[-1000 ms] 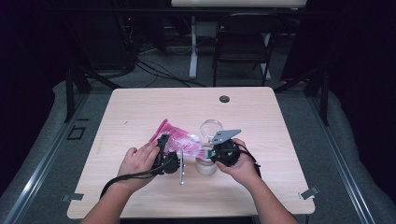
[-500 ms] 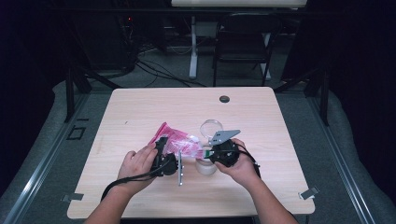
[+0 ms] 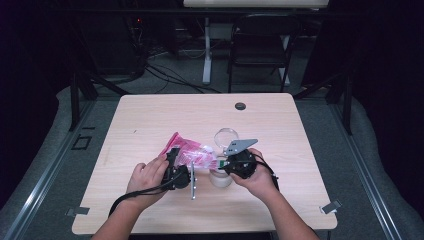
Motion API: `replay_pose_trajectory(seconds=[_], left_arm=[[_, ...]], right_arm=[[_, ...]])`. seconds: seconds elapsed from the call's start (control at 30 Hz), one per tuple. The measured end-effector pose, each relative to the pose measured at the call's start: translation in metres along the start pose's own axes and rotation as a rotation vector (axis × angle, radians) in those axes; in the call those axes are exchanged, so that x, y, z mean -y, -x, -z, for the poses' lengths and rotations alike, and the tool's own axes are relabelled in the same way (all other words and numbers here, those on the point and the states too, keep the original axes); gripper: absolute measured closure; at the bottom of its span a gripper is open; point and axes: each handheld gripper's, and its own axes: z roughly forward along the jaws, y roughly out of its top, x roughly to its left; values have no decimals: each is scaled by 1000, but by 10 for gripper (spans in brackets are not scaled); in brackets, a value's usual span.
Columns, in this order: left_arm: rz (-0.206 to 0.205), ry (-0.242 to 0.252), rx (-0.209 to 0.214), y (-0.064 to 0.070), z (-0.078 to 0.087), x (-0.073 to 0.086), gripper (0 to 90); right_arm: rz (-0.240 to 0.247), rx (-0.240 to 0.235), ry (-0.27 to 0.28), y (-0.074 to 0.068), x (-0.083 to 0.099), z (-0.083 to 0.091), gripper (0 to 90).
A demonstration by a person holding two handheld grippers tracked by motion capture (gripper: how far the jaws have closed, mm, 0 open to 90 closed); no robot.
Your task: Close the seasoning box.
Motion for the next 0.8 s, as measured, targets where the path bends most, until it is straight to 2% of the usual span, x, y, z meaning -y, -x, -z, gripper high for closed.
replay_pose_trajectory(seconds=[0.5, 0.67, 0.8], left_arm=[[41, -6, 31, 2, -2, 0, 651], [58, 12, 21, 4, -4, 2, 652], [73, 1, 33, 5, -4, 2, 652]], right_arm=[[-2, 1, 12, -1, -1, 1, 900], [-3, 0, 16, 0, -2, 2, 891], [-11, -5, 27, 0, -2, 3, 884]])
